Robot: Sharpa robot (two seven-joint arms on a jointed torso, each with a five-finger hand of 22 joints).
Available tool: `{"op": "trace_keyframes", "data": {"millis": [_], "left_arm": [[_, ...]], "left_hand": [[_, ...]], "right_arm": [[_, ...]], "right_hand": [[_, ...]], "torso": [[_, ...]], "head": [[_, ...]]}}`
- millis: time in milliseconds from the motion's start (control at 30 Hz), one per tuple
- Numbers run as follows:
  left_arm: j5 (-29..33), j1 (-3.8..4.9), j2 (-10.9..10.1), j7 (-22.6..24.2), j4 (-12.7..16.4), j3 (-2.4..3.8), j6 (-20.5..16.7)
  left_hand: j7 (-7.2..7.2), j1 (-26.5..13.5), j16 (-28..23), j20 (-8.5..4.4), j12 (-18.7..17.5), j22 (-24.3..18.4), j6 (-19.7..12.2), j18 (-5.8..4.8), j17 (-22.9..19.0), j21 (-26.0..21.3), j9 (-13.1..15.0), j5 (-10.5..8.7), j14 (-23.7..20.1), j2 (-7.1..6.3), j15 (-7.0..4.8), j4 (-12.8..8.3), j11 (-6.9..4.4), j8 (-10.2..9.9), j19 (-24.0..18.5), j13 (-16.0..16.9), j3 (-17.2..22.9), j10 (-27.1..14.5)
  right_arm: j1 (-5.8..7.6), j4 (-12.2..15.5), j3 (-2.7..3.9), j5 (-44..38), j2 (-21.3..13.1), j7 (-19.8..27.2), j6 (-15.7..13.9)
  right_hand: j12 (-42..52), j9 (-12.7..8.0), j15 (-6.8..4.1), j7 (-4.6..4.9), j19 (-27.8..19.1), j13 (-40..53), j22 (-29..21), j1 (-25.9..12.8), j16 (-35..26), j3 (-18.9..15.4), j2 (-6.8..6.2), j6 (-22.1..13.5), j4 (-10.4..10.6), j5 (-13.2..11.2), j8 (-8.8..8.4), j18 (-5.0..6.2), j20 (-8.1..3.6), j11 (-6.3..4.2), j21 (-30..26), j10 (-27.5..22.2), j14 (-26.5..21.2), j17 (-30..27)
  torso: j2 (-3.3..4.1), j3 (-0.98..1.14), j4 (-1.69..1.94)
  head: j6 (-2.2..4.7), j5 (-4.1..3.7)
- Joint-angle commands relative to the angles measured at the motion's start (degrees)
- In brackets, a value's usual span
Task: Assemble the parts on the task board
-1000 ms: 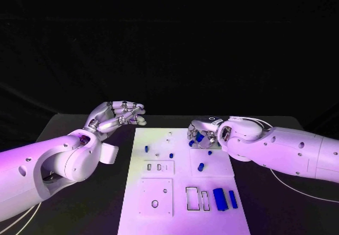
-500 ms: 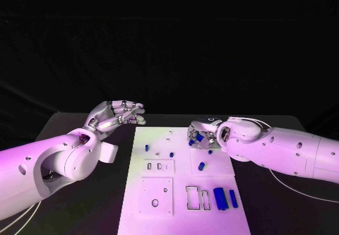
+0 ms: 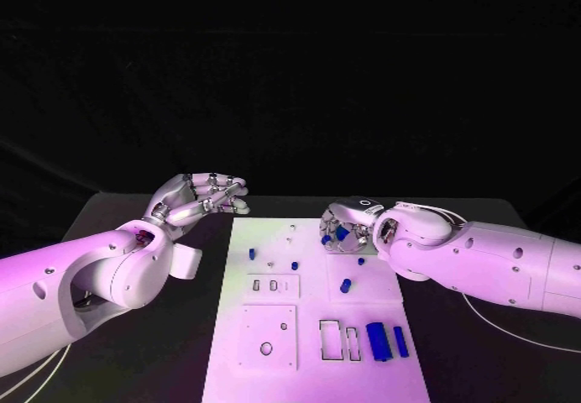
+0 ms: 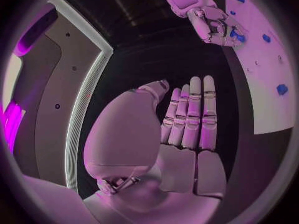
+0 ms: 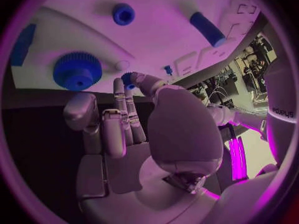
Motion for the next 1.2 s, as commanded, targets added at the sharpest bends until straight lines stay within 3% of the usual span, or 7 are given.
{"op": "trace_keyframes", "data": {"millis": [33,233,533,800,967,1200], "left_arm": [[-0.12,0.08,0.07,-0.04,-0.06,0.05,1.34],[-0.10,0.08,0.12,-0.23,-0.21,0.05,1.49],[-0.09,0.08,0.26,-0.33,-0.17,0.05,1.66],[-0.07,0.08,0.45,-0.23,-0.02,0.05,2.10],[-0.07,0.08,0.46,-0.23,0.09,0.05,2.13],[-0.06,0.08,0.42,-0.29,0.18,0.05,2.17]], "left_hand": [[0.16,0.08,-0.29,0.17,-0.46,-0.05,-0.38,0.61,0.12,0.14,0.08,-0.11,-0.39,-0.15,0.18,-0.22,0.45,-0.37,-0.26,0.06,0.35,-0.15],[0.26,0.40,-0.37,0.16,-0.68,-0.03,-0.52,0.62,0.30,0.23,0.09,-0.10,-0.51,-0.16,0.21,-0.68,0.53,-0.49,-0.31,0.05,0.69,-0.24],[0.32,0.50,-0.41,0.15,-0.76,0.00,-0.60,0.61,0.38,0.29,0.10,-0.10,-0.57,-0.16,0.24,-0.89,0.57,-0.55,-0.35,0.05,0.84,-0.29],[0.33,0.51,-0.43,0.15,-0.78,0.00,-0.62,0.60,0.40,0.30,0.10,-0.10,-0.60,-0.16,0.25,-0.92,0.58,-0.57,-0.36,0.05,0.88,-0.31],[0.35,0.51,-0.47,0.16,-0.82,0.00,-0.67,0.58,0.44,0.31,0.10,-0.11,-0.66,-0.16,0.28,-0.99,0.61,-0.60,-0.41,0.05,0.94,-0.35],[0.35,0.51,-0.47,0.16,-0.82,0.00,-0.67,0.58,0.44,0.31,0.10,-0.11,-0.66,-0.16,0.28,-0.99,0.61,-0.60,-0.41,0.05,0.94,-0.35]], "right_arm": [[0.23,0.76,0.13,0.34,-0.09,-0.98,-5.51],[0.77,0.15,0.27,0.38,1.26,-2.75,-8.02],[1.02,-3.29,0.35,0.10,5.64,-4.22,-10.40],[0.96,-6.45,0.37,0.70,9.23,-3.99,-9.69],[0.62,-7.93,0.37,0.88,10.71,-3.78,-8.83],[0.22,-9.33,0.35,1.38,11.95,-3.31,-7.74]], "right_hand": [[0.34,1.66,-0.59,0.02,0.04,0.26,0.15,0.65,0.33,0.36,0.91,0.35,0.02,-0.36,0.53,-0.65,-0.49,0.05,0.20,0.48,3.39,0.61],[0.18,2.28,-0.64,-0.05,-0.09,0.33,0.12,0.76,0.36,0.48,0.79,0.35,-0.18,-0.81,0.94,-0.63,-0.56,0.04,0.15,0.24,3.38,0.59],[0.05,2.53,-0.61,-0.01,-0.12,0.32,0.22,0.83,0.41,0.58,0.71,0.18,-0.29,-1.06,1.03,-0.64,-0.56,0.06,0.19,0.06,3.39,0.64],[-0.04,2.80,-0.56,0.17,-0.13,0.35,0.34,0.90,0.50,0.73,0.57,-0.26,-0.45,-1.21,1.00,-0.66,-0.55,0.16,0.26,-0.07,3.43,0.78],[-0.07,2.84,-0.54,0.19,-0.14,0.35,0.35,0.90,0.51,0.75,0.54,-0.32,-0.47,-1.24,1.00,-0.66,-0.54,0.18,0.26,-0.11,3.43,0.79],[-0.10,2.93,-0.51,0.26,-0.16,0.37,0.38,0.85,0.53,0.75,0.44,-0.48,-0.50,-1.30,0.97,-0.66,-0.52,0.23,0.27,-0.15,3.44,0.81]], "torso": [[-0.07,-0.05,-0.03],[0.10,-0.06,0.03],[0.28,-0.09,0.30],[0.41,-0.09,0.43],[0.57,-0.22,0.67],[0.58,-0.27,0.67]], "head": [[0.24,0.01],[0.81,-0.02],[0.99,-0.02],[0.94,0.11],[0.81,0.08],[0.66,0.12]]}}
